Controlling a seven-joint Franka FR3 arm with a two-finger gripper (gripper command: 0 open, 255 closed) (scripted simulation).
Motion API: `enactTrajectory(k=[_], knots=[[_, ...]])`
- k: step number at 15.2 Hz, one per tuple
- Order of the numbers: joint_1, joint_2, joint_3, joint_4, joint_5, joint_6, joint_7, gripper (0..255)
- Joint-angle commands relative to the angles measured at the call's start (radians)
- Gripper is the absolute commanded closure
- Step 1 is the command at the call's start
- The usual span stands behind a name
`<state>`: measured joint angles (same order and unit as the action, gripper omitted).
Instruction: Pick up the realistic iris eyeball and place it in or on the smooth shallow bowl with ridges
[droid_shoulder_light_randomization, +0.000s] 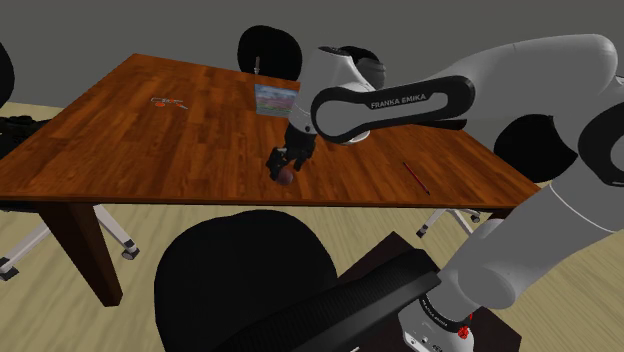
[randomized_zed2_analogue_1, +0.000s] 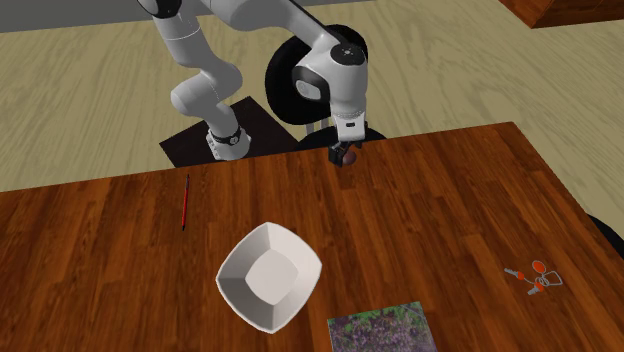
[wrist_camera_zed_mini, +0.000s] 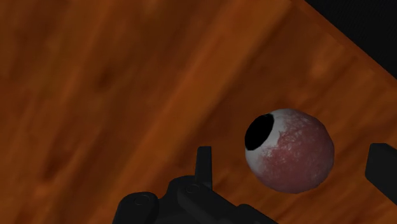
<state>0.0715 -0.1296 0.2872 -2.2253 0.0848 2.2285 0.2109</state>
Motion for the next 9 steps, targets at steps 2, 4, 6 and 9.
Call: enactTrajectory(k=[2, 4, 6, 9], knots=[[0.000, 0.002, 0.000, 0.000, -0.001, 0.003, 0.001, 0], [0.000, 0.002, 0.000, 0.000, -0.001, 0.003, 0.001, 0], [0.000, 0.002, 0.000, 0.000, -0.001, 0.003, 0.000, 0], [0.000, 0.002, 0.000, 0.000, -0.001, 0.003, 0.000, 255]])
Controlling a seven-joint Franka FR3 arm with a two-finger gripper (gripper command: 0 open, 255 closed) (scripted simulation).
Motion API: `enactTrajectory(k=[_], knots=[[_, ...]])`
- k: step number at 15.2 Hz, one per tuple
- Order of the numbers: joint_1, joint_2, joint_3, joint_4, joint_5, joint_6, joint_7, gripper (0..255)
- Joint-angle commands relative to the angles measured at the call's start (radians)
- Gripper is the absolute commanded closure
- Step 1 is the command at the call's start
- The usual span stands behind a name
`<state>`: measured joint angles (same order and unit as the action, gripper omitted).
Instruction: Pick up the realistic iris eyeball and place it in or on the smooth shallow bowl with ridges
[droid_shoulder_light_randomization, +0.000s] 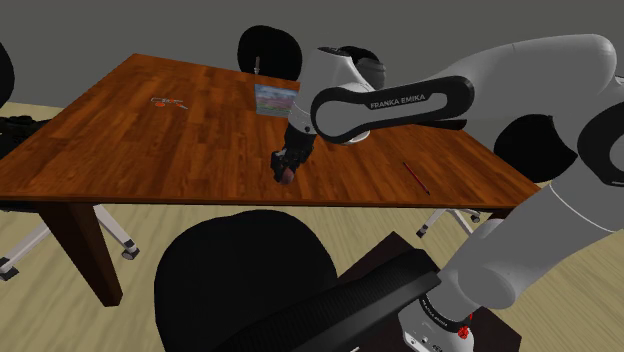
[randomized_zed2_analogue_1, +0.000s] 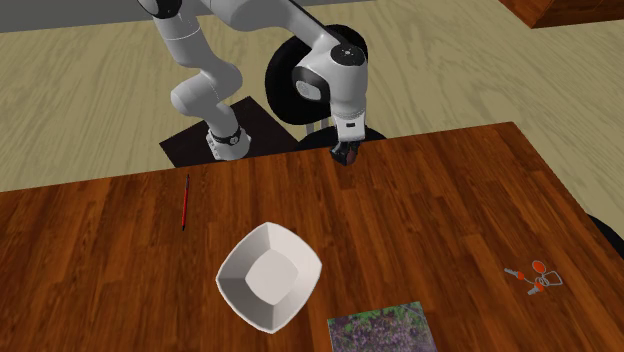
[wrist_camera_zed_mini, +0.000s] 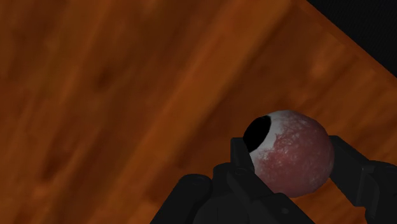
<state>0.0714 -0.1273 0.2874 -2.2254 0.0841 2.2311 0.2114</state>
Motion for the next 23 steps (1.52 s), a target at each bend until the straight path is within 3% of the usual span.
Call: enactTrajectory(k=[1, 7, 23], knots=[[0.000, 0.000, 0.000, 0.000, 0.000, 0.000, 0.000, 255], [0.000, 0.000, 0.000, 0.000, 0.000, 0.000, 0.000, 255], [-0.003, -0.057, -0.011, 0.160, 0.007, -0.216, -0.002, 255]])
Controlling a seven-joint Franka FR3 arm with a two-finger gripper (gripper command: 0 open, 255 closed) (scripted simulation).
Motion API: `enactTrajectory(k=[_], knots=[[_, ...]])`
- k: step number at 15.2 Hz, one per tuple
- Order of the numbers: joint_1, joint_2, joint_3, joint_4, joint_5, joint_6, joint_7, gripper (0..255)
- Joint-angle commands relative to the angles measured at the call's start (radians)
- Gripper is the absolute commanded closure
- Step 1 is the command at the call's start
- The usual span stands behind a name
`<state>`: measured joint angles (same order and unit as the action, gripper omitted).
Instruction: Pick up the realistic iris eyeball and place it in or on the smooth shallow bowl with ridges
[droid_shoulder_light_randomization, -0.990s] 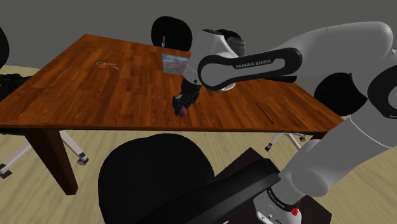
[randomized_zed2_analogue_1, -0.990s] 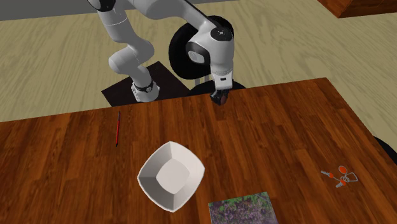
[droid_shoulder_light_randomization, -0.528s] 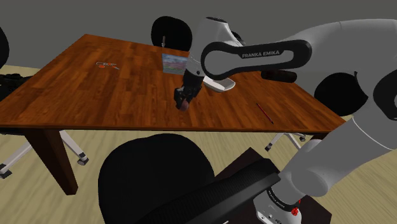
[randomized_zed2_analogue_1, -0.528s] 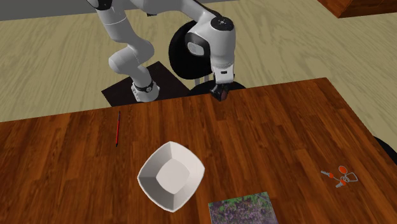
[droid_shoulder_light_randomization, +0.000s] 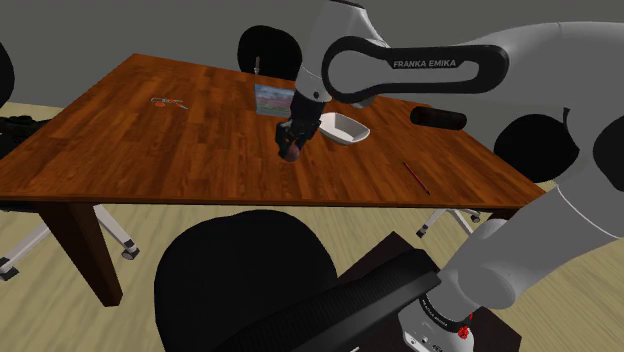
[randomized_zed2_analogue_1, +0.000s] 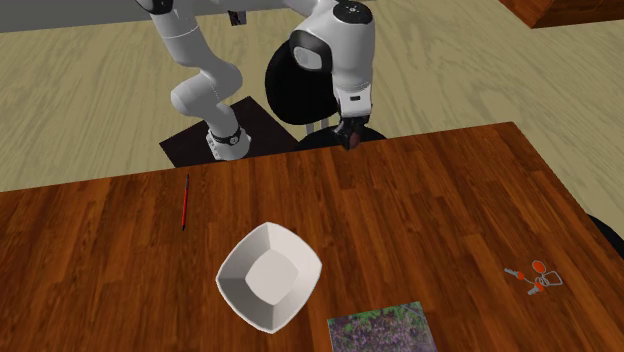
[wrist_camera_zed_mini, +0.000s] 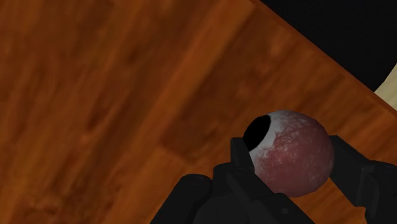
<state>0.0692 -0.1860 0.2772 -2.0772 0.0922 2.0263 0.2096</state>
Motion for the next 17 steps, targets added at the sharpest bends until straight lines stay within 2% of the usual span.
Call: enactTrajectory(k=[1, 8, 17], knots=[[-0.001, 0.000, -0.002, 0.024, -0.001, -0.025, 0.000, 255], [-0.003, -0.006, -0.005, 0.102, -0.002, -0.108, 0.002, 255], [-0.091, 0.022, -0.136, 0.133, -0.004, -0.127, -0.214, 255]])
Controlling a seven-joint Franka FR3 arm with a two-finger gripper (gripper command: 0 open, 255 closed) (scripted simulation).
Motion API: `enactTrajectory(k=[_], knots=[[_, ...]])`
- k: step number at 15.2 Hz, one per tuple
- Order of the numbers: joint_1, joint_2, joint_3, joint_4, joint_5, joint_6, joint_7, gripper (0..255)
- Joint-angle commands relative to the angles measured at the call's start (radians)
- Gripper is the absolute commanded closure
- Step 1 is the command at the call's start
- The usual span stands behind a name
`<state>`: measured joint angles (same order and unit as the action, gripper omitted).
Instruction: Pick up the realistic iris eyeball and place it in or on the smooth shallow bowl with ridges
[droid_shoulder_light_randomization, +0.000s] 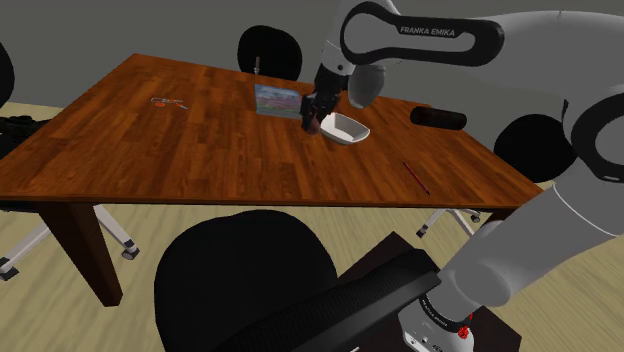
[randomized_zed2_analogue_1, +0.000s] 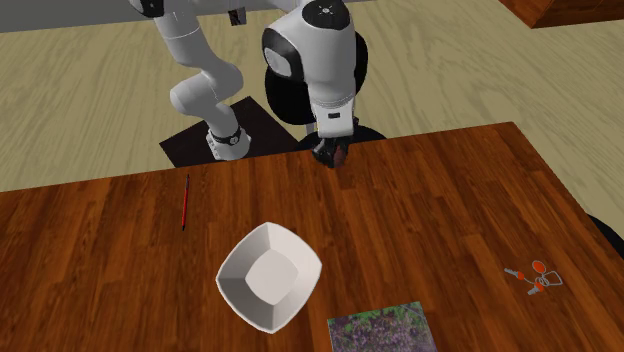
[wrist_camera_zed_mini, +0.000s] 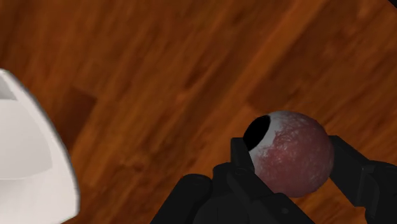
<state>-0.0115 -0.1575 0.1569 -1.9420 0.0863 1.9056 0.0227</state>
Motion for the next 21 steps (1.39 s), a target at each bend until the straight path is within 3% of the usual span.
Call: enactTrajectory(k=[1, 12, 21], knots=[[-0.020, 0.002, -0.029, 0.007, 0.001, -0.009, -0.050, 255], [-0.130, 0.151, -0.165, 0.187, 0.007, -0.060, -0.293, 255], [-0.232, 0.360, -0.247, 0.464, 0.040, -0.147, -0.473, 255]])
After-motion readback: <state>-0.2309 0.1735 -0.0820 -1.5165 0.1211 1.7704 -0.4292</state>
